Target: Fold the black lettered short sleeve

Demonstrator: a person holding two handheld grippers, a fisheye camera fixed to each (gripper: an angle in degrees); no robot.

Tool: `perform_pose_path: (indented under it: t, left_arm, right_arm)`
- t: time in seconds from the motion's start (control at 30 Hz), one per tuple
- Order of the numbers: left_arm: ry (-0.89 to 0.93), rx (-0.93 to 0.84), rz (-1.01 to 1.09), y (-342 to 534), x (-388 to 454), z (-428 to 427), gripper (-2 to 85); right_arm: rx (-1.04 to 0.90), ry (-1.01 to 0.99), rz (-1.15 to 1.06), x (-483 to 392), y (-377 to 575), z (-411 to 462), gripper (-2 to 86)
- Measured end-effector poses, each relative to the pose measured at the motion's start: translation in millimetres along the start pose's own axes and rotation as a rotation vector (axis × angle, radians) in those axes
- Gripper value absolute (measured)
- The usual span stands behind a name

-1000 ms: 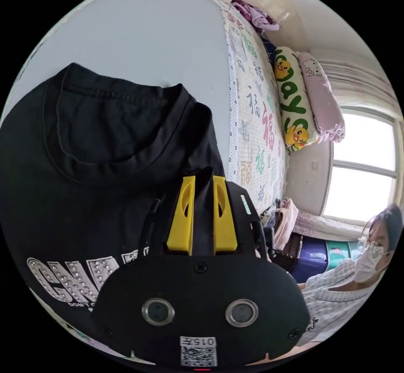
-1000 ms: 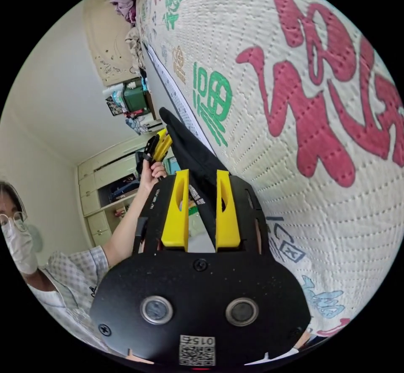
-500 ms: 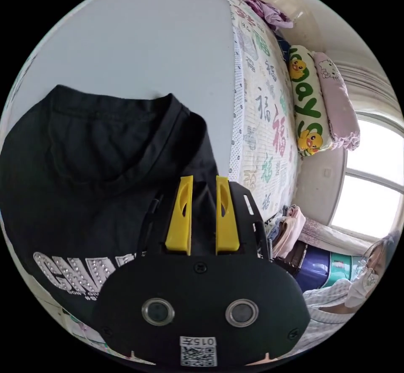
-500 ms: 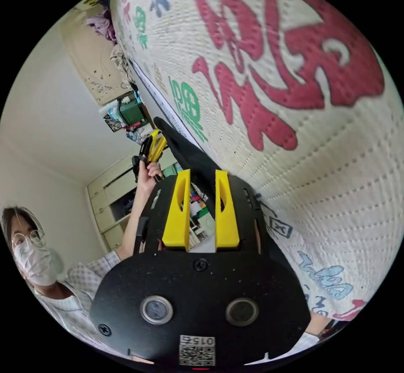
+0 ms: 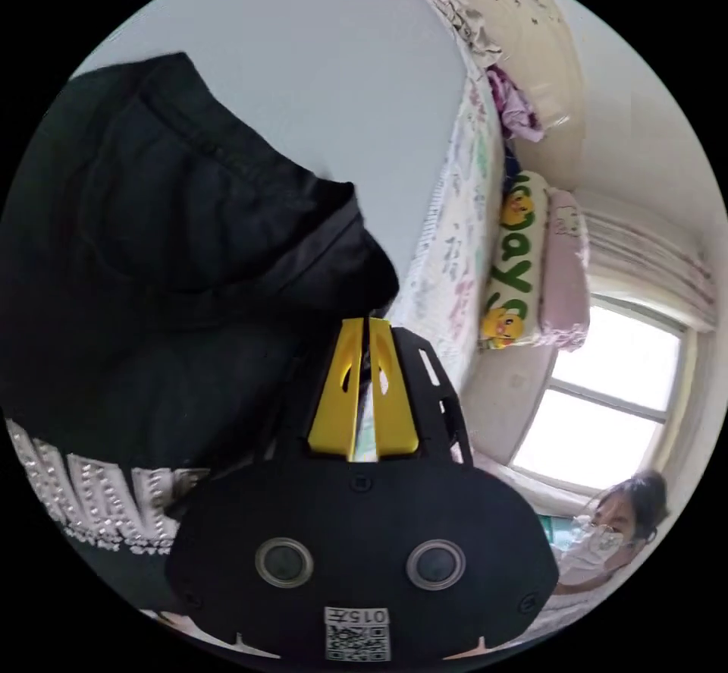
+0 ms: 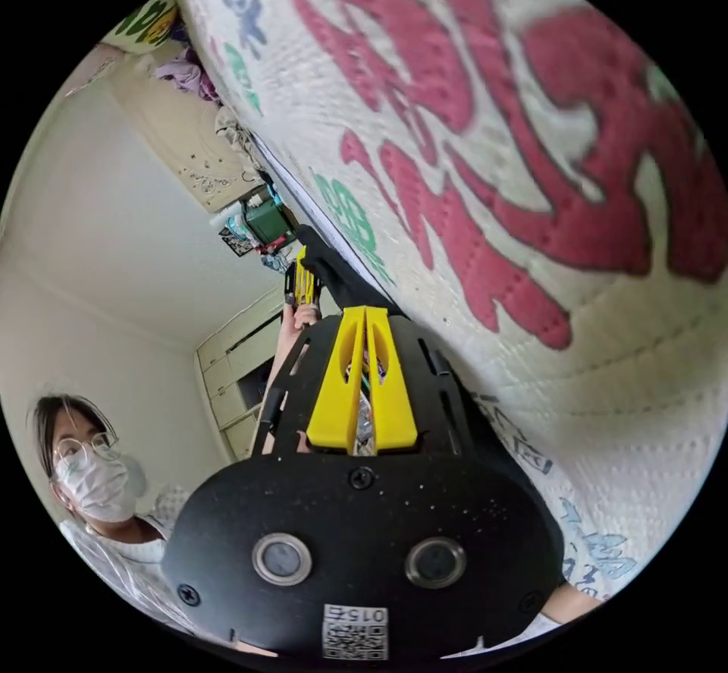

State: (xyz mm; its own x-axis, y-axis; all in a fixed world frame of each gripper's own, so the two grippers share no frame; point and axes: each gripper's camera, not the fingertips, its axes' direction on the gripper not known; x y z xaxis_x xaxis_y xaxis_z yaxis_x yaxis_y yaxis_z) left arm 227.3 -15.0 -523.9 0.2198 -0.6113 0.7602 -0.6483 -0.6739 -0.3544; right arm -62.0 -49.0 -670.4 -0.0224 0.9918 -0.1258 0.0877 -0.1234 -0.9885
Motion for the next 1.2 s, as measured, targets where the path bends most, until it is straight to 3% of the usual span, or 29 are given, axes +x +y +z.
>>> perform_pose_path:
  t: [0.07,0.37,0.53,0.6,0.73,0.9,1.07,1.2]
  left_arm:
    - [0.082,-0.001,0.022,-1.0,8.8,15.0,1.1]
    - [0.061,-0.069,0.129,6.2,41.0,51.1,7.4]
    - [-0.222,-0.093,0.357,51.0,69.3,11.1,8.3]
    - [-0.430,-0.153,0.447,80.7,76.4,3.6,9.4]
    - [-0.604,-0.259,0.451,117.1,65.4,4.1,10.4]
    - [-0.662,-0.249,0.442,147.8,50.4,-3.1,2.2]
    - [-0.715,-0.322,0.510,152.2,64.0,-1.2,2.3]
    - [-0.781,-0.257,0.591,195.9,89.8,-16.3,5.7]
  right_arm:
    - [0.035,-0.010,-0.053,-16.1,-5.0,-16.1,-0.2]
    - [0.044,0.108,-0.200,-69.9,-3.3,-54.6,3.7]
    - [0.007,0.493,-0.527,-145.2,11.1,-39.5,6.7]
    - [-0.015,0.634,-0.644,-173.2,15.8,-25.3,7.9]
    - [-0.089,0.837,-0.747,-210.3,3.8,1.1,8.3]
    - [-0.189,0.892,-0.727,-236.8,-23.1,0.2,4.6]
    - [-0.198,0.934,-0.761,-281.0,-32.5,-20.5,4.6]
    - [-0.149,0.899,-0.765,-312.8,-32.9,-49.5,6.2]
